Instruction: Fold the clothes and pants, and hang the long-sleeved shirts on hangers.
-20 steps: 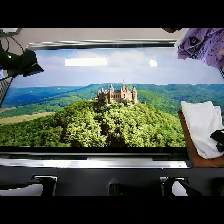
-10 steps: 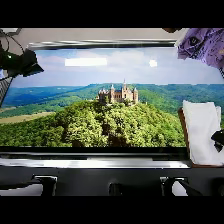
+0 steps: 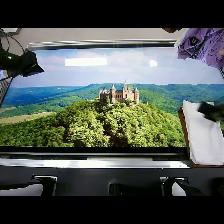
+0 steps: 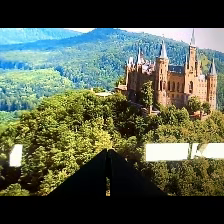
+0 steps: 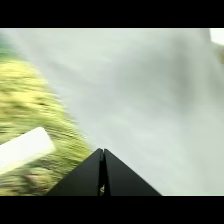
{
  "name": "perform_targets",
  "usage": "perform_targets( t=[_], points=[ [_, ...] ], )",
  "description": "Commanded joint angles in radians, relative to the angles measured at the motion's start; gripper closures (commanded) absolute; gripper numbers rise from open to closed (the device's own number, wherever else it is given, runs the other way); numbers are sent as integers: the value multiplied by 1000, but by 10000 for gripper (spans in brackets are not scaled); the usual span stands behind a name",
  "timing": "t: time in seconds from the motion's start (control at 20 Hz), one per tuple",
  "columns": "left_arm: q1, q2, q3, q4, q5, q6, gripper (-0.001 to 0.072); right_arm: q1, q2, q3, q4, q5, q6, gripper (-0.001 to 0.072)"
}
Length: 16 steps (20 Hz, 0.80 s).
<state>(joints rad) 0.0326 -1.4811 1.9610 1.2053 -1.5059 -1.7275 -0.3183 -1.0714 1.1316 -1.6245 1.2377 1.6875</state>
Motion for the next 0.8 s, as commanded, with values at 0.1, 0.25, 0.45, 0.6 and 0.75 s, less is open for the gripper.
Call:
perform_targets(
  t=[0.1, 0.25, 0.45, 0.6, 0.75],
  points=[
    [-72, 55, -45, 194, 0, 109, 695, 392, 0, 26, 237, -229, -197, 675],
    [-112, 174, -229, 281, 119, 109, 695, 566, 0, 26, 234, -244, -226, 675],
    [-114, 305, -410, 296, 244, 137, 694, 670, 0, 26, 234, -245, -227, 675],
    [-114, 314, -411, 318, 229, 142, 690, 674, 0, 26, 233, -246, -227, 675],
    [-115, 307, -412, 317, 251, 143, 690, 674, 0, 26, 233, -245, -226, 675]
  ],
)
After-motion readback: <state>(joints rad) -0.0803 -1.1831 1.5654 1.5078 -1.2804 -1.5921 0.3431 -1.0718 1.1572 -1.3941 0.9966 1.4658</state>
